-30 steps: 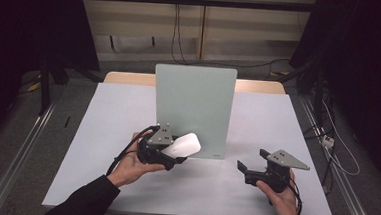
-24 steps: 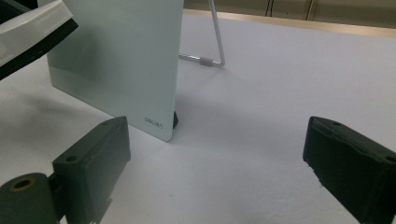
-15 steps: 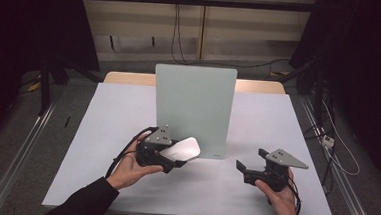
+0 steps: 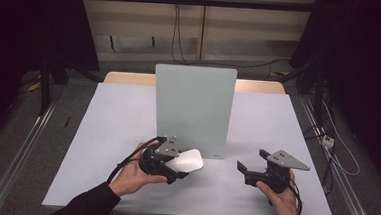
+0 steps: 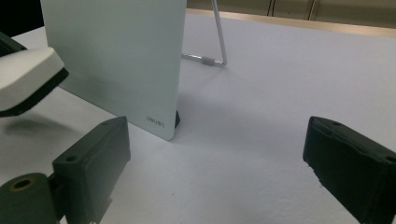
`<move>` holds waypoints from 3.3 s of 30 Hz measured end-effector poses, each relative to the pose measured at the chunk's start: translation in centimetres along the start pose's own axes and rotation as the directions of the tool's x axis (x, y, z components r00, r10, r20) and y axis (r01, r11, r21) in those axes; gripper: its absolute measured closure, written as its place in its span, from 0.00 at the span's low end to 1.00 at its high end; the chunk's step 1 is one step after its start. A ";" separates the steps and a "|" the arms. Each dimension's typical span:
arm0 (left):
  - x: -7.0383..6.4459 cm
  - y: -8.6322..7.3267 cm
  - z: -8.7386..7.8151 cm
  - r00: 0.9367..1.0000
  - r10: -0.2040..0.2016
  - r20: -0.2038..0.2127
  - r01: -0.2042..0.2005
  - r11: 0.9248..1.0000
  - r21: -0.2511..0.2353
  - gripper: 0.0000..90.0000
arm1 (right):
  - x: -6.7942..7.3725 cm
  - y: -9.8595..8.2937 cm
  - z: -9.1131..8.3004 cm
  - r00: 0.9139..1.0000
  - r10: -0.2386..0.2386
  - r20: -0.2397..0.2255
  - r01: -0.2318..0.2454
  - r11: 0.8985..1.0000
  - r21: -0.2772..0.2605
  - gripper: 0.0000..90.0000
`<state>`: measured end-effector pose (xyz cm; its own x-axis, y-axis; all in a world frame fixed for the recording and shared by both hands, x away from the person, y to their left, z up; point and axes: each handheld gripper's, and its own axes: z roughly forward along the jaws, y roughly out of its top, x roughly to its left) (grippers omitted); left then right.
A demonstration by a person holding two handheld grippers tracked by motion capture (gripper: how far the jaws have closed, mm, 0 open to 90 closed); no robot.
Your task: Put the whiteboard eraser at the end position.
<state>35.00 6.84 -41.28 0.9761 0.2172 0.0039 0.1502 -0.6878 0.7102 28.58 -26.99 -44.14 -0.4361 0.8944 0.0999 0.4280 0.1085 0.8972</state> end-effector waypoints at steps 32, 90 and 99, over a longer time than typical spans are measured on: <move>-0.7 -0.1 4.7 0.998 0.051 0.044 -0.054 0.995 0.088 0.34 | 0.1 0.0 0.1 1.000 -0.001 -0.004 0.001 1.000 0.003 0.08; 0.3 -0.3 0.2 0.981 -0.152 -0.124 0.123 0.969 -0.213 0.06 | 0.0 0.0 0.4 1.000 -0.004 -0.010 0.004 1.000 0.013 0.08; 1.1 -0.8 -1.9 0.967 -0.197 -0.163 0.151 0.955 -0.254 0.06 | 0.1 0.0 0.3 1.000 0.001 -0.005 0.000 1.000 0.009 0.07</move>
<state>35.61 8.94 -40.53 0.8887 0.4581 -0.0211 0.2514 -0.4482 0.8579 28.73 -26.80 -44.26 -0.4401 0.8921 0.1027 0.4352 0.1119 0.8934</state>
